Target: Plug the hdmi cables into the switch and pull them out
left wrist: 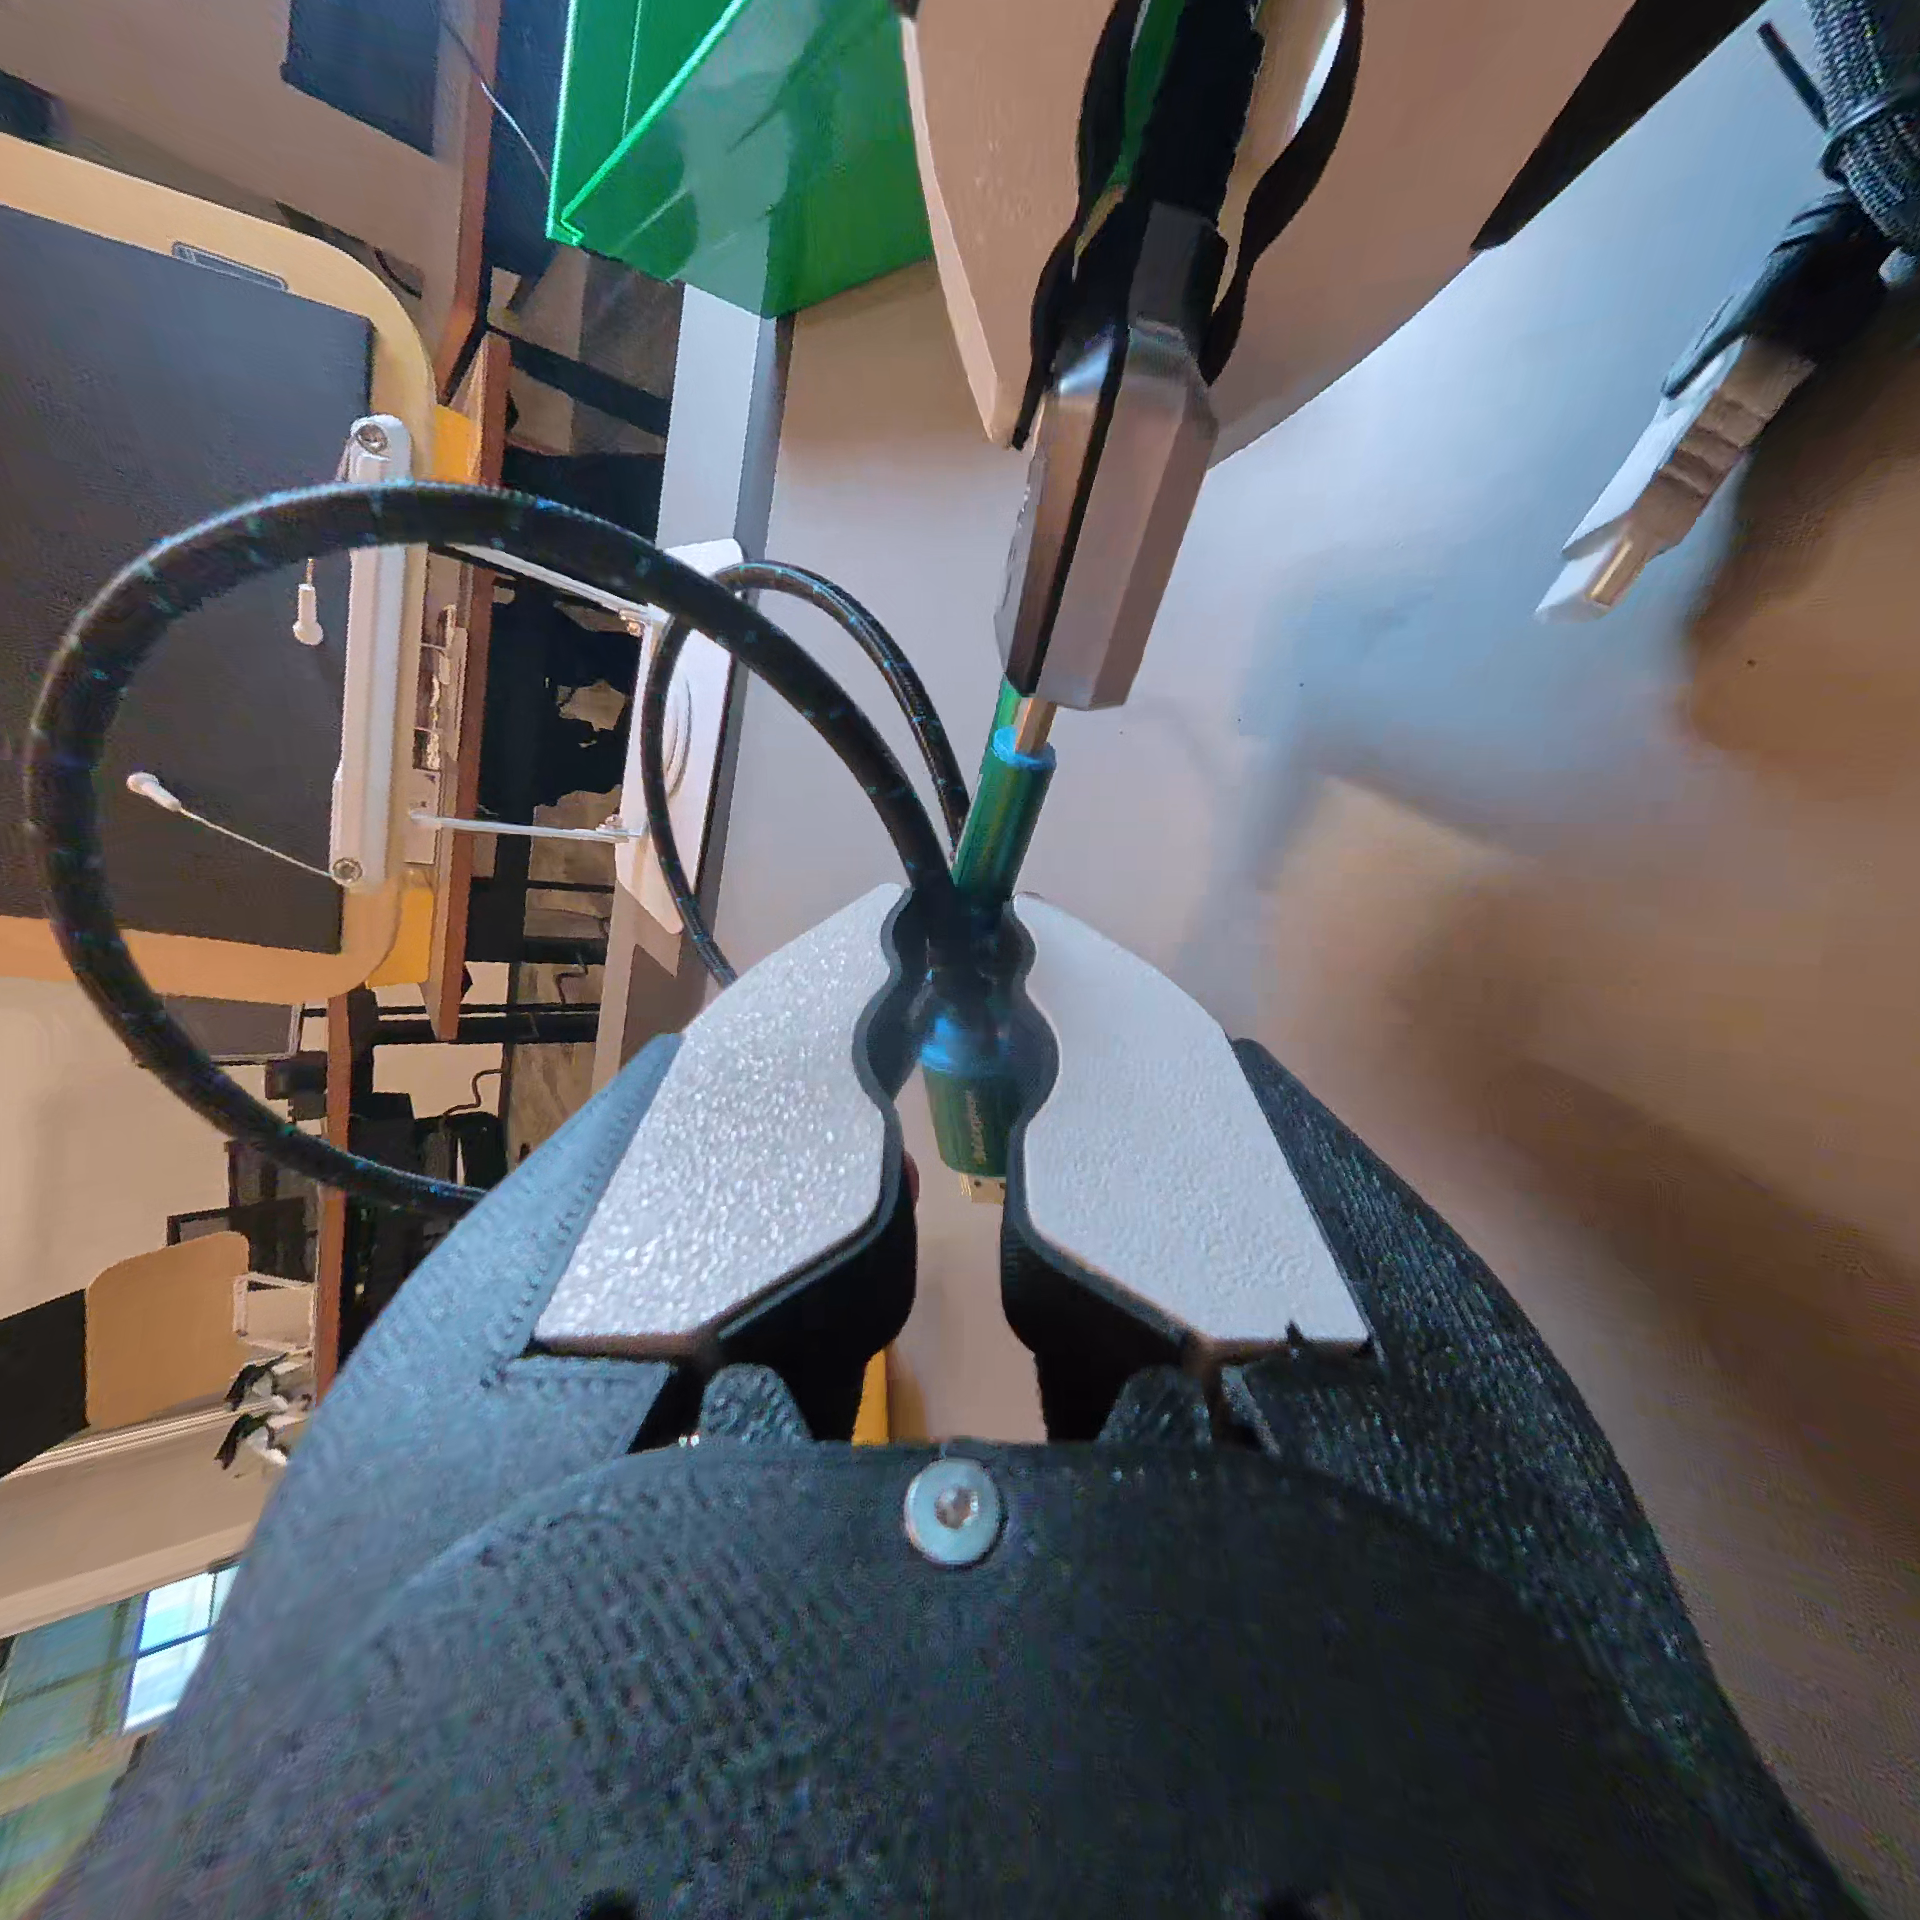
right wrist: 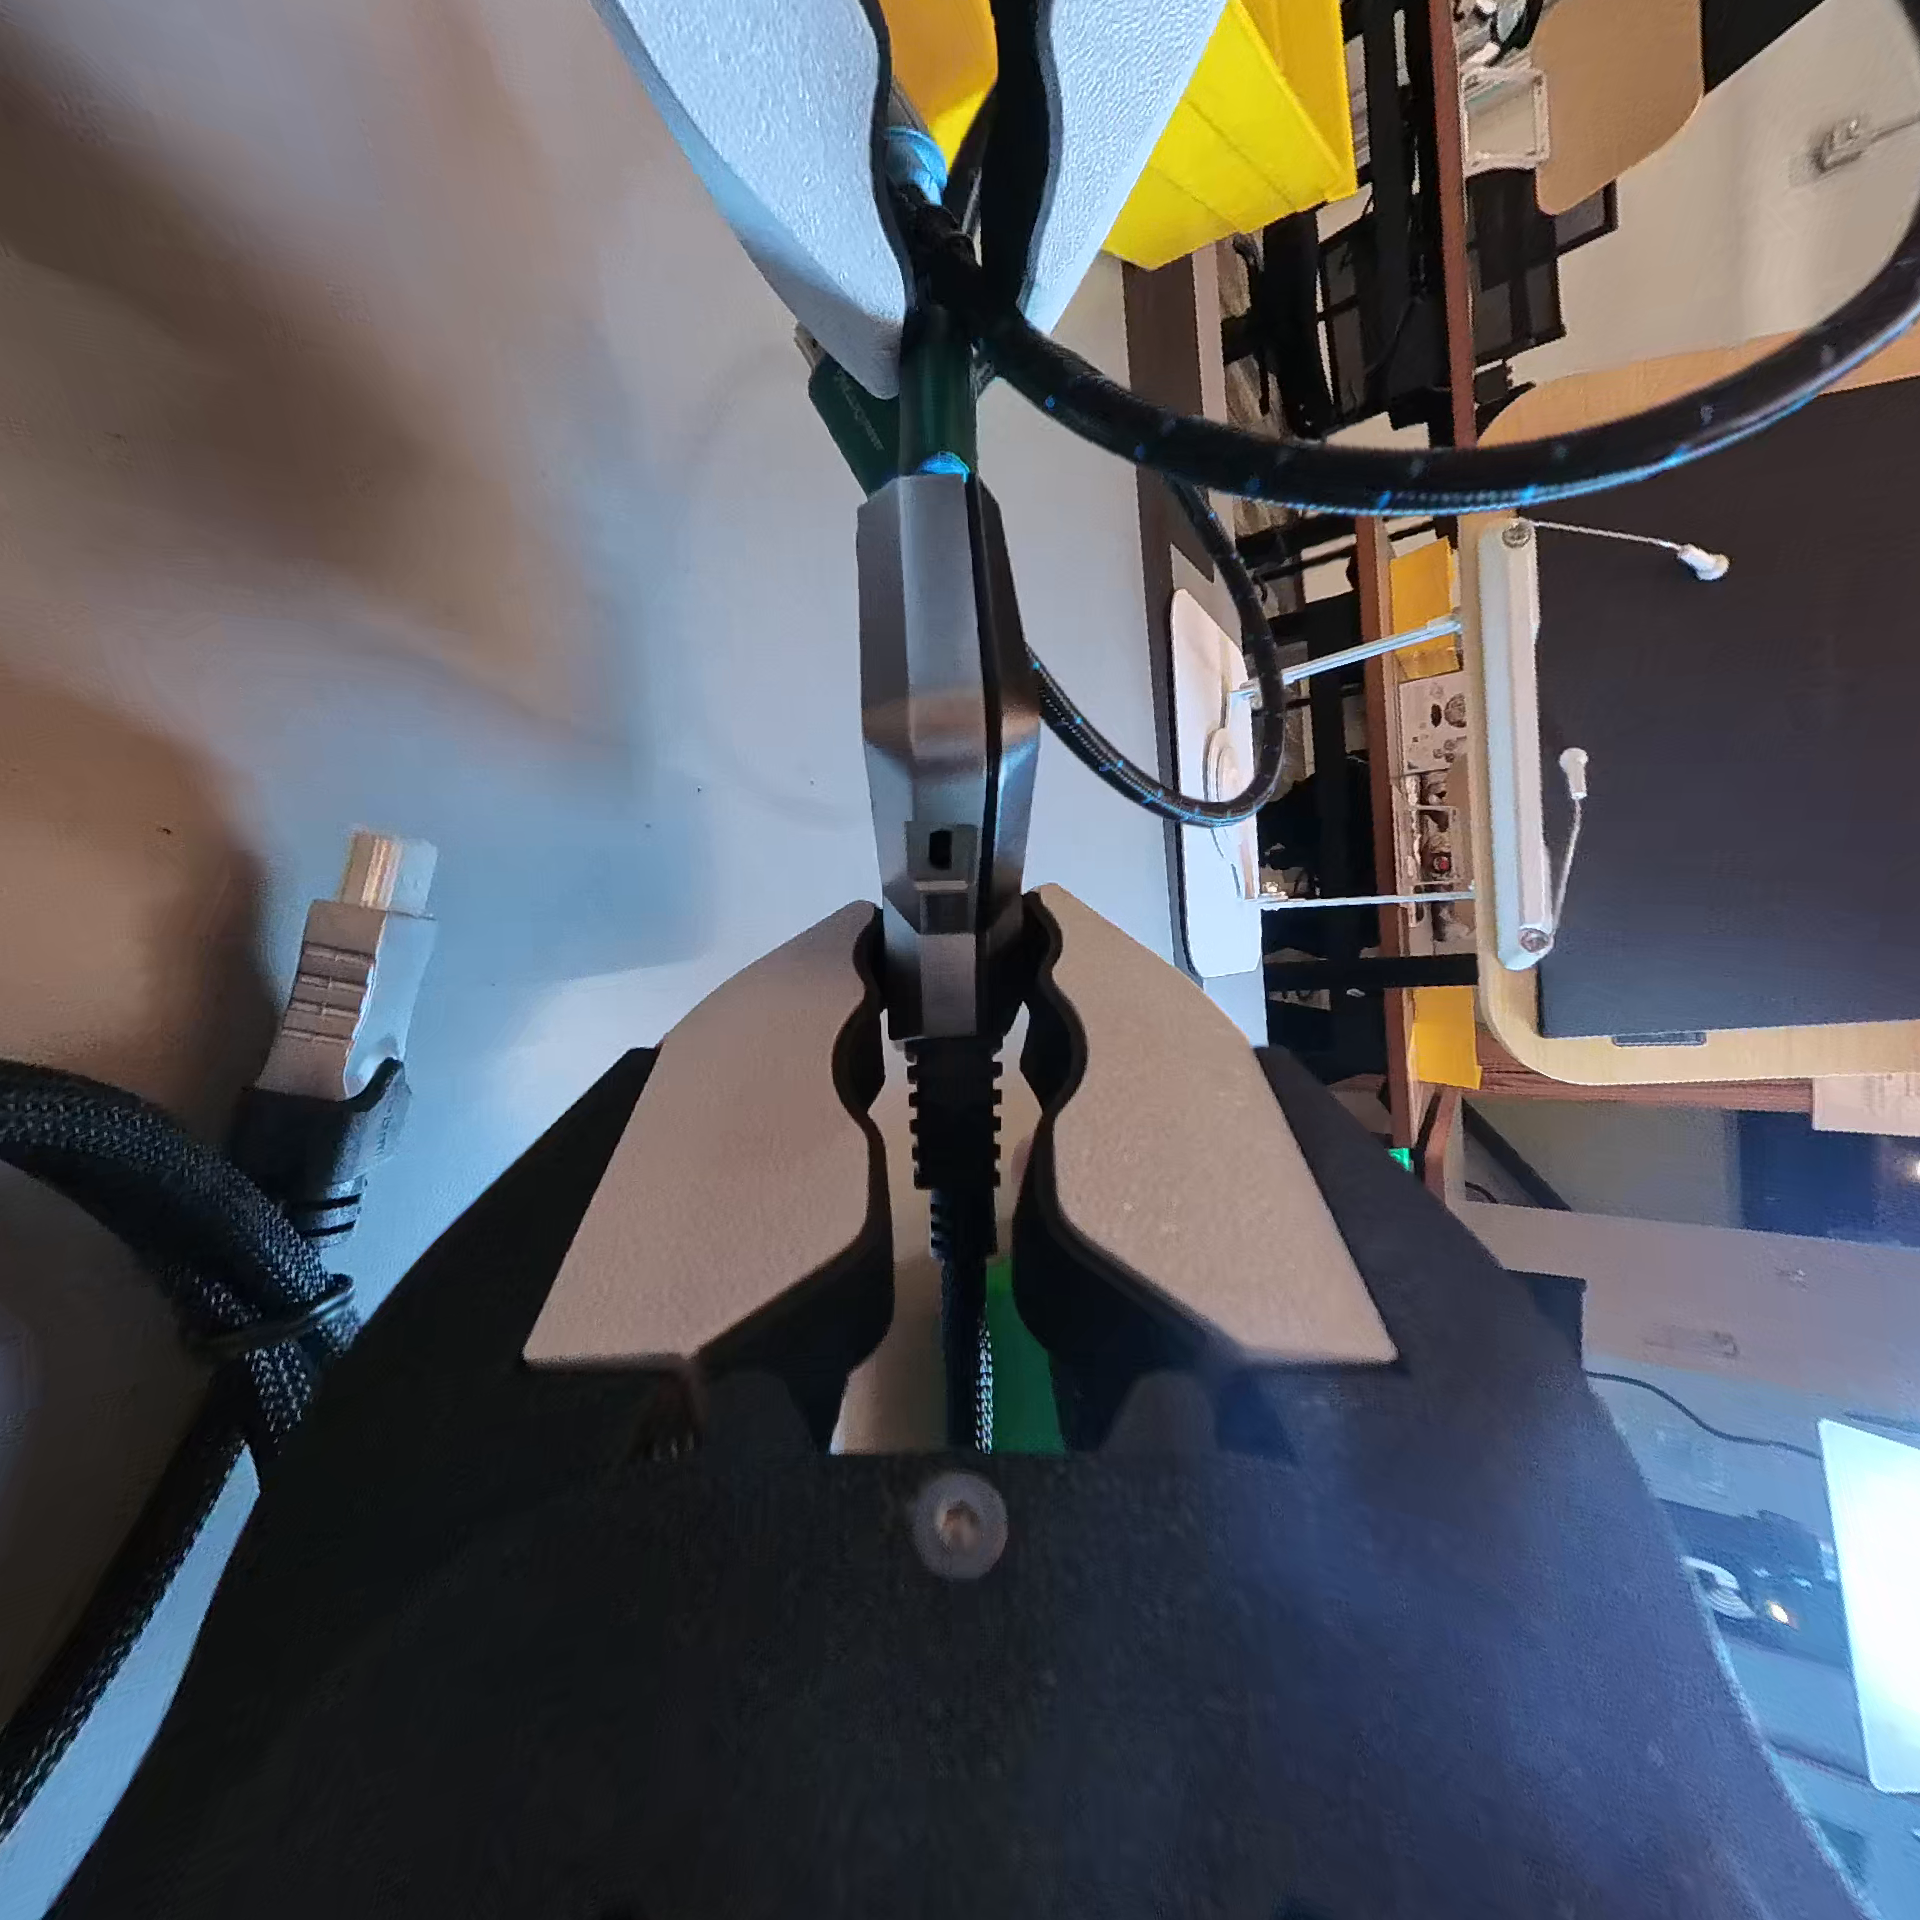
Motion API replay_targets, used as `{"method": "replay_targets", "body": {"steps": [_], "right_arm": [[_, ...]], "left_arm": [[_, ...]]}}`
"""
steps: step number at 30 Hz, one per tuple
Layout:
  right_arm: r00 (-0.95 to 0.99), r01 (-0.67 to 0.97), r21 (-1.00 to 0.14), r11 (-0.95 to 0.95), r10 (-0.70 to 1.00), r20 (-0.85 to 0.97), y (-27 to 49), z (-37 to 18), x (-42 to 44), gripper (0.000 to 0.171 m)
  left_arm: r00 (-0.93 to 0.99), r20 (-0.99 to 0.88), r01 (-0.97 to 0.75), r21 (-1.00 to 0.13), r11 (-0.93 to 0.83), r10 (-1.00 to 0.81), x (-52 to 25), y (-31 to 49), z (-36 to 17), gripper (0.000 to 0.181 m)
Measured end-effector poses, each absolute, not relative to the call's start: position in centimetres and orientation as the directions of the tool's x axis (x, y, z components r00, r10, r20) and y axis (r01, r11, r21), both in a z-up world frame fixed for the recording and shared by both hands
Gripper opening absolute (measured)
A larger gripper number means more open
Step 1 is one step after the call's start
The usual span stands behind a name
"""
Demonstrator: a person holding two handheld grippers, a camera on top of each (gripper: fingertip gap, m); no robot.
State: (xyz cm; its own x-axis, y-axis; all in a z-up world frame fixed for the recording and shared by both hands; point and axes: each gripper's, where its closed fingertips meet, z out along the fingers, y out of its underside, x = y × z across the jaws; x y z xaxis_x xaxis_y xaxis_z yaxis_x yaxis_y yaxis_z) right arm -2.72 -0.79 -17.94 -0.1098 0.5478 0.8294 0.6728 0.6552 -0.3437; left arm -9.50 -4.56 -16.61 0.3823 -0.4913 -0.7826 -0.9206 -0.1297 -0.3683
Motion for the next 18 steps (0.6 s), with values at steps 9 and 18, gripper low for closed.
{"method": "replay_targets", "body": {"steps": [9,18], "right_arm": [[-0.201,0.683,-0.375,0.626,0.655,0.728,-0.6,-19.8,-2.0,0.022],[-0.335,0.763,-0.496,0.414,0.910,0.243,-0.6,-21.6,-1.9,0.022]], "left_arm": [[0.501,-0.463,-0.797,-0.576,-0.182,-0.731,-7.4,-5.5,-17.6,0.013],[0.467,-0.139,-0.805,-0.476,-0.355,-0.873,-7.2,-4.1,-17.1,0.012]]}}
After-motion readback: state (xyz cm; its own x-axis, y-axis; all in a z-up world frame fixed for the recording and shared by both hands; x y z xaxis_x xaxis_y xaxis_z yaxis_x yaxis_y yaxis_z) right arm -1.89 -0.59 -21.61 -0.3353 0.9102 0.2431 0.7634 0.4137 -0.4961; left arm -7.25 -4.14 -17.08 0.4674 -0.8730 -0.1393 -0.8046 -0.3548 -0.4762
